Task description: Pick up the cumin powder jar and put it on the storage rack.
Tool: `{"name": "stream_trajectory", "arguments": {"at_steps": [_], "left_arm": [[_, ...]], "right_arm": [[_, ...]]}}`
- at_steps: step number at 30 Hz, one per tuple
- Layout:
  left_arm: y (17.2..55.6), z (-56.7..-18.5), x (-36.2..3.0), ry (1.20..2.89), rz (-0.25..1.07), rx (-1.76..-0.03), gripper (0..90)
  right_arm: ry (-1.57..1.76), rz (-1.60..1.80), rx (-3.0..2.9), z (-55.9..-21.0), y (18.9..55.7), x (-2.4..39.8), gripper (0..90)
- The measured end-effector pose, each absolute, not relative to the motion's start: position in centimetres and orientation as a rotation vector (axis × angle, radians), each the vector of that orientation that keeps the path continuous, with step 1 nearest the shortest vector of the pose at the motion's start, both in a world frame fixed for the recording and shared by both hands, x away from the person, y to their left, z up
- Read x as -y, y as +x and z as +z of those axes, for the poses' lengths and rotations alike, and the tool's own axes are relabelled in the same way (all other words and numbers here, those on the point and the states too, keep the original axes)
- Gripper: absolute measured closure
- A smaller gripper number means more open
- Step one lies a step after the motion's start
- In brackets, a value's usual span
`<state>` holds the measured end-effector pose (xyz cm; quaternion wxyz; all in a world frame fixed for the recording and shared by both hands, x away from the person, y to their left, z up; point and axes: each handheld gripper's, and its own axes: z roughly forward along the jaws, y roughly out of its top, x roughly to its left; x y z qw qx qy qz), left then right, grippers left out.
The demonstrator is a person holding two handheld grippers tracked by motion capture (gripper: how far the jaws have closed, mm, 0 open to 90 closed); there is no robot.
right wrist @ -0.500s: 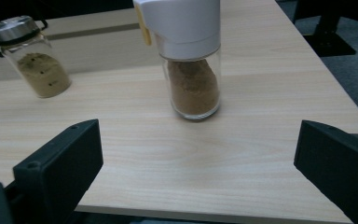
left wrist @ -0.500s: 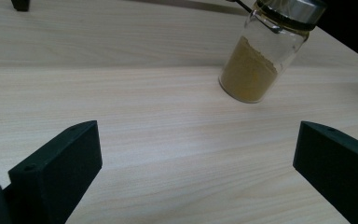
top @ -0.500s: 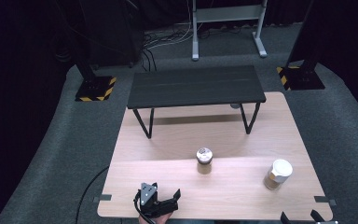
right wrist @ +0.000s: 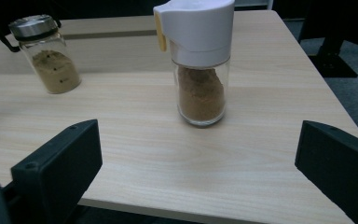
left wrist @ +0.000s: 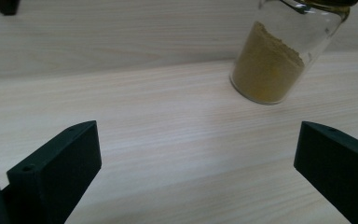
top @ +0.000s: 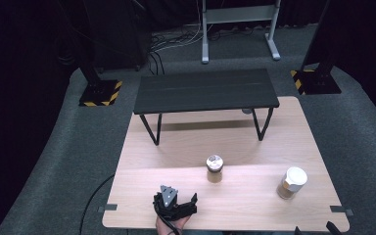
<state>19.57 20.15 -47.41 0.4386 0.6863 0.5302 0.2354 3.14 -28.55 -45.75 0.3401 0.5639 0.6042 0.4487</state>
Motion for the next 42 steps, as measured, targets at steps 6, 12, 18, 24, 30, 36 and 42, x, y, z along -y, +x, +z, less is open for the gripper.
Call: {"name": "stream_trajectory", "arguments": {"at_steps": [6,12,18,24,30,36,42], "left_arm": [[20.9,-47.2,-18.4,1.714,0.583,-1.306,0.3],[22.5,-47.0,-15.8,1.758,0.55,-1.215,0.1],[24.1,-47.1,-14.0,1.76,0.534,-1.188,0.2],[25.6,-47.6,-13.4,1.75,0.515,-1.179,0.1],[27.1,-48.0,-12.9,1.742,0.519,-1.21,0.4],[28.0,-48.6,-12.4,1.735,0.596,-1.165,27.4],[28.0,-49.0,-12.9,1.726,0.595,-1.14,29.7]], "right_arm": [[1.47,1.164,-1.582,-45.6,3.2,28.4,0.0],[1.475,1.175,-1.606,-45.7,3.6,28.4,0.0],[1.484,1.168,-1.609,-45.6,3.8,28.3,0.0],[1.492,1.172,-1.604,-45.7,3.8,28.5,0.0],[1.501,1.182,-1.612,-45.8,4.0,28.5,0.0],[1.515,1.181,-1.607,-46.1,4.1,28.5,0.0],[1.52,1.176,-1.597,-46.2,4.1,28.7,0.0]]}}
